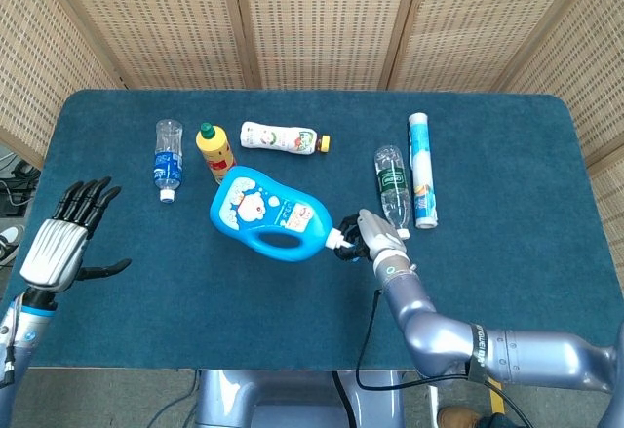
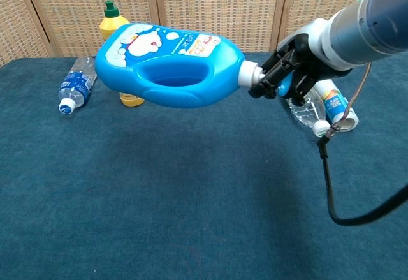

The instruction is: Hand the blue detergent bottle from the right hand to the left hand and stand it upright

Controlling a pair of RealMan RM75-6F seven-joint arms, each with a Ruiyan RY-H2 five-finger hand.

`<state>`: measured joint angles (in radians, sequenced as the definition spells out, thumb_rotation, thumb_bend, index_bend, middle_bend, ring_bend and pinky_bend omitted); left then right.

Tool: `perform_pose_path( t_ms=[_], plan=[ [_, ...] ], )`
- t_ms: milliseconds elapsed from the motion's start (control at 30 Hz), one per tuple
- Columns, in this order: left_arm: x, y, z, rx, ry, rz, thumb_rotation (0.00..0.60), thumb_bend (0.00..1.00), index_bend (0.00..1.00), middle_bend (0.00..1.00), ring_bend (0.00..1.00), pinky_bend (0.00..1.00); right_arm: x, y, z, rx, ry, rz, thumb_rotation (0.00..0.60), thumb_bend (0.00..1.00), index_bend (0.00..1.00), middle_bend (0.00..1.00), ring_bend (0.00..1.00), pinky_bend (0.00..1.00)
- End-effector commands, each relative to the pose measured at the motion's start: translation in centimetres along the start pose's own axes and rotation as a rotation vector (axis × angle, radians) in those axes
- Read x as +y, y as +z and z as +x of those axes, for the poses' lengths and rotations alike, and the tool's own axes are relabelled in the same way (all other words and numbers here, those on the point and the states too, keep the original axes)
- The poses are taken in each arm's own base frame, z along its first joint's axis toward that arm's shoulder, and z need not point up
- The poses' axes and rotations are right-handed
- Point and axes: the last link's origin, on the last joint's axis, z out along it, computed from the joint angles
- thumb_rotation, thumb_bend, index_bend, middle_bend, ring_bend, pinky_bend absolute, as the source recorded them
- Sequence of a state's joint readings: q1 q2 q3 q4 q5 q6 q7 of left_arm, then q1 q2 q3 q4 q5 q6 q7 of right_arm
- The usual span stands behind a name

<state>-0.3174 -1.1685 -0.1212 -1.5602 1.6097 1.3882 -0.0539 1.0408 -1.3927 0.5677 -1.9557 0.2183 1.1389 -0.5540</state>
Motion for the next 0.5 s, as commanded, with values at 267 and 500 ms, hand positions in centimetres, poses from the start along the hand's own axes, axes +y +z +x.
perform_pose_path(
  t_ms=[267,500],
  plan=[
    [6.8,6.1,-2.1,0.222,0.110,-0.362,0.600,0.00,0.19,0.05,0.05,0.13,-1.1,0.6,-0.8,-0.031,0.041,-0.029,0.600,0.82,0.73,0.82,0.86,0.80],
    [9.8,7.8,-4.4,0.246,0.221,-0.498,0.600,0.00,0.16,0.03,0.03,0.12,-1.7,1.1,-0.5,-0.051,0.114,-0.049,0.600,0.84,0.73,0.82,0.86,0.81]
  ],
)
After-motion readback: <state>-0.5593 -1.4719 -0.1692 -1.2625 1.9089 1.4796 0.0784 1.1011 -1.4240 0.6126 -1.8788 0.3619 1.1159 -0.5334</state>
